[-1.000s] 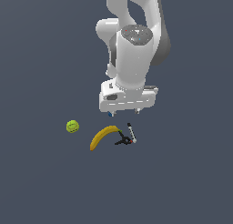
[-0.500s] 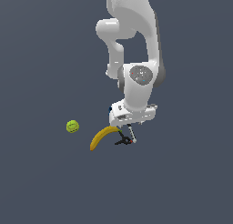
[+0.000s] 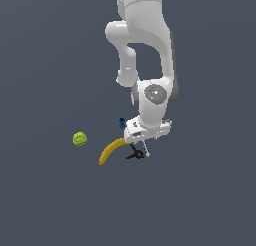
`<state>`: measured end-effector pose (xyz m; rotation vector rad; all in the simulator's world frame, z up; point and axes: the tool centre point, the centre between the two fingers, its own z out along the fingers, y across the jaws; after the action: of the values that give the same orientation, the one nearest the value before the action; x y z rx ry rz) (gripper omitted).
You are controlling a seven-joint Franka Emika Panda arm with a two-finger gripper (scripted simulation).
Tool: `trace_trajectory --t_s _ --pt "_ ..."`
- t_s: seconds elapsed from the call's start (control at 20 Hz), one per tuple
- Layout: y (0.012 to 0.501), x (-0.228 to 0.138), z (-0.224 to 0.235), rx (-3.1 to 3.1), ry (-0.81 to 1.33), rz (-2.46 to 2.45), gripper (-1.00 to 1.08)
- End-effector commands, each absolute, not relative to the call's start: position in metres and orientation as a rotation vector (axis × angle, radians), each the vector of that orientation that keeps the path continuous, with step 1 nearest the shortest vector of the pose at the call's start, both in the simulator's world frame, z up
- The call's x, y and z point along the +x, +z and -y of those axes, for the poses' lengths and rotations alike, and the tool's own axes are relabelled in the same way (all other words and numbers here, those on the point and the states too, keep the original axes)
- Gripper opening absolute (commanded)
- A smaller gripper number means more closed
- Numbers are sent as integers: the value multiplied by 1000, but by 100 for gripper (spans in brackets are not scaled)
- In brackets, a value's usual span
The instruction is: Pick up a designated object from a clutter of objects.
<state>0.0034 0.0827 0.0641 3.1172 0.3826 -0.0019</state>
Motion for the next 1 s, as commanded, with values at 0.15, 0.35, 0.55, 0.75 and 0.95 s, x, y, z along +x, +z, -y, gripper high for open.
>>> trace_trajectory --t_s 0.15,0.35,0.55,0.75,0.95 --pt "61 2 -84 3117 -2 -385 100" --pt "53 2 -84 3117 -2 -385 100" --pt "37 2 -84 3118 -1 -386 100" --pt "19 1 -84 3118 0 -387 100" --pt "11 2 -84 3118 0 -387 100"
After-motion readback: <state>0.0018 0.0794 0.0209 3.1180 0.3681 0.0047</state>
